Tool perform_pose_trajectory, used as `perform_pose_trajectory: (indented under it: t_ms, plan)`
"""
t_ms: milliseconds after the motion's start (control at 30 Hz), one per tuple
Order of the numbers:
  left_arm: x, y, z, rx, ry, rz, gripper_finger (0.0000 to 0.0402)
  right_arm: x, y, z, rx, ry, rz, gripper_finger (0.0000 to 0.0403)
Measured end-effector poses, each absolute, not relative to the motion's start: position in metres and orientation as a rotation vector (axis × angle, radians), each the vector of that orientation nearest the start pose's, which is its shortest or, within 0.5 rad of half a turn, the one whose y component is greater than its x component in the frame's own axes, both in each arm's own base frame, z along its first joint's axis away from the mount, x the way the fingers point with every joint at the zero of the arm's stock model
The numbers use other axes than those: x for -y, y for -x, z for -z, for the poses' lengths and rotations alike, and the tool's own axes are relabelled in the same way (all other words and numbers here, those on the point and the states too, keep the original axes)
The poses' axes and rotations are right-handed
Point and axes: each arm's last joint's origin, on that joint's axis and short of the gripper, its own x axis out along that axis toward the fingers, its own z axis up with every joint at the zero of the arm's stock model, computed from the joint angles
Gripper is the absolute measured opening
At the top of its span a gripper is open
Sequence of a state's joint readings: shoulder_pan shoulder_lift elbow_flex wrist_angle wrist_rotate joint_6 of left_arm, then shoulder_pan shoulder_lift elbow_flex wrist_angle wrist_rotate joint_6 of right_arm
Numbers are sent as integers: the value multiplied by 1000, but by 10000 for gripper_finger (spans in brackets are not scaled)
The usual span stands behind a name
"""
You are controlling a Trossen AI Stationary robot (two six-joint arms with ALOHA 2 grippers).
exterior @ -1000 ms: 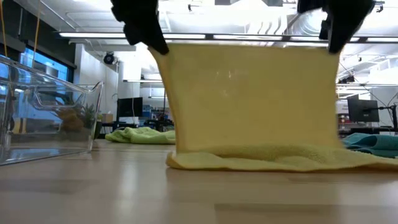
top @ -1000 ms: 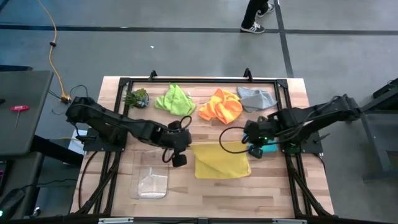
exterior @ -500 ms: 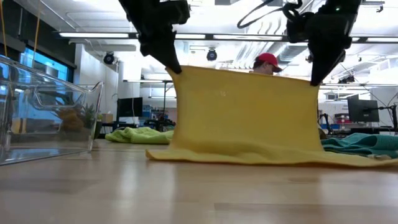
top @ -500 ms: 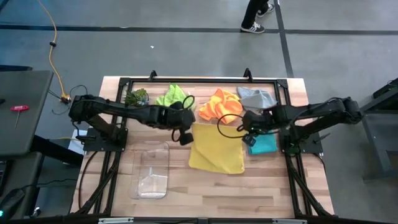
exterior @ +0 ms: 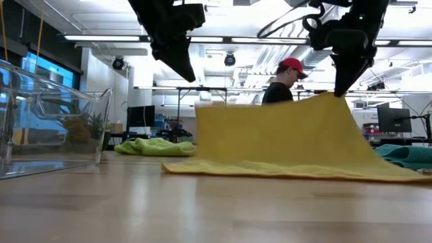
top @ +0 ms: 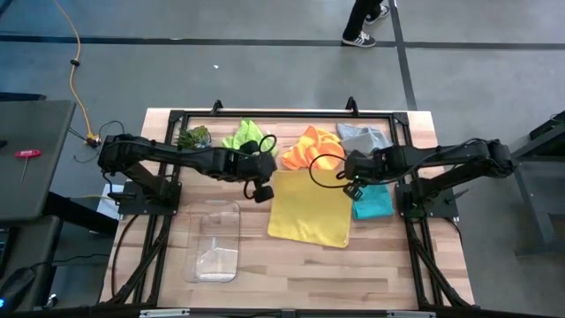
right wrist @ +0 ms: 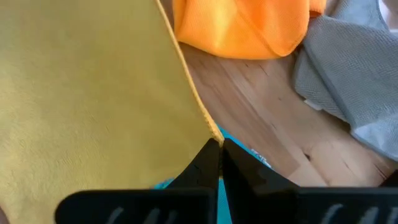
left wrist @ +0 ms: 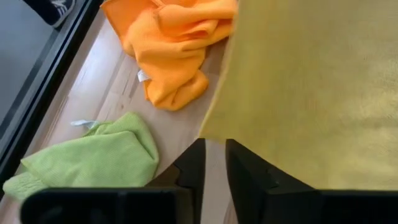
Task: Fold microfiber towels
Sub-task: Fold the yellow towel
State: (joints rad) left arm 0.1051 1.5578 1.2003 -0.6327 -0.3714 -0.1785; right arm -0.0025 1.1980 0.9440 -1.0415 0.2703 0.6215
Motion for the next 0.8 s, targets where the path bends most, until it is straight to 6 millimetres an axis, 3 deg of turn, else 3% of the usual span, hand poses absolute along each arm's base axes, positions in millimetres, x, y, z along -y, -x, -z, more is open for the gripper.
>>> perform_pose_trajectory:
  t_ms: [167, 267, 633, 800]
  plan:
    - [-46, -316, -259, -948, 32, -528, 87, 8, -202, -254, -1156, -382, 620, 2]
    - [-49, -315, -259, -953, 16, -525, 106, 8, -202, -254, -1175, -394, 584, 23]
    - [-62, -302, -273, -958, -40, -484, 166, 28, -200, -256, -1147, -299, 691, 215]
    - [-47, -307, -273, -943, 32, -231, 176, 22, -191, -268, -1105, -392, 544, 250]
